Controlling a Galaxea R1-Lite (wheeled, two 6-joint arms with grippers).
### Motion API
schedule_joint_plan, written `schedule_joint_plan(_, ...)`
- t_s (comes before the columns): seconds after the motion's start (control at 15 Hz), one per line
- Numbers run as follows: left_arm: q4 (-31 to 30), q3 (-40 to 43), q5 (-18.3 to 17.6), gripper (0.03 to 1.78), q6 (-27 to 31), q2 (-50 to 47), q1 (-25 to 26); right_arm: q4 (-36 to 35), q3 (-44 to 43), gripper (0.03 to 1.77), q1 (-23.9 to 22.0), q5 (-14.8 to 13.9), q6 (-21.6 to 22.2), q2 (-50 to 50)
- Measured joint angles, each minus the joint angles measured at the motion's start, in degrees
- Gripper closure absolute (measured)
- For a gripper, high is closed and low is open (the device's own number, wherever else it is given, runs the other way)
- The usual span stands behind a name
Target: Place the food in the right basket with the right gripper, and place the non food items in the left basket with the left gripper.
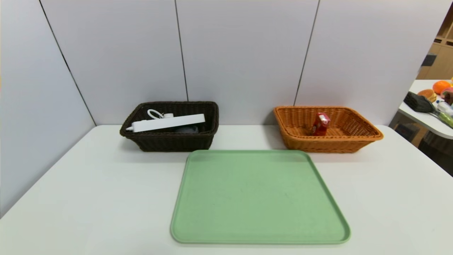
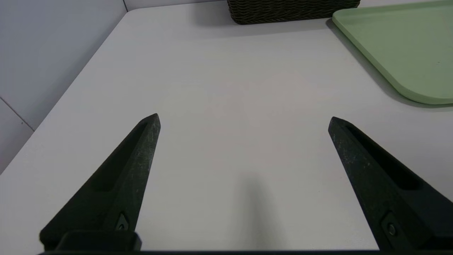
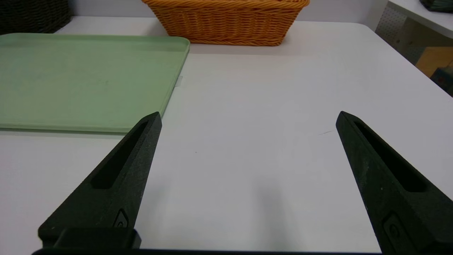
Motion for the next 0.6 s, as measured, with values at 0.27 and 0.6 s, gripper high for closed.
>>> schedule_joint_plan(0.27,0.0,0.0,0.02,0.12,0.02,0.0,0.0,-0.01,0.0,0.1,0.0,-0.22,0.33,0.0)
schedule_joint_plan(0.6,0.0,-0.02,0.02,0.12,0.0,0.0,0.01,-0.01,0.0,0.1,-0.02,-1.12,1.48,0.0)
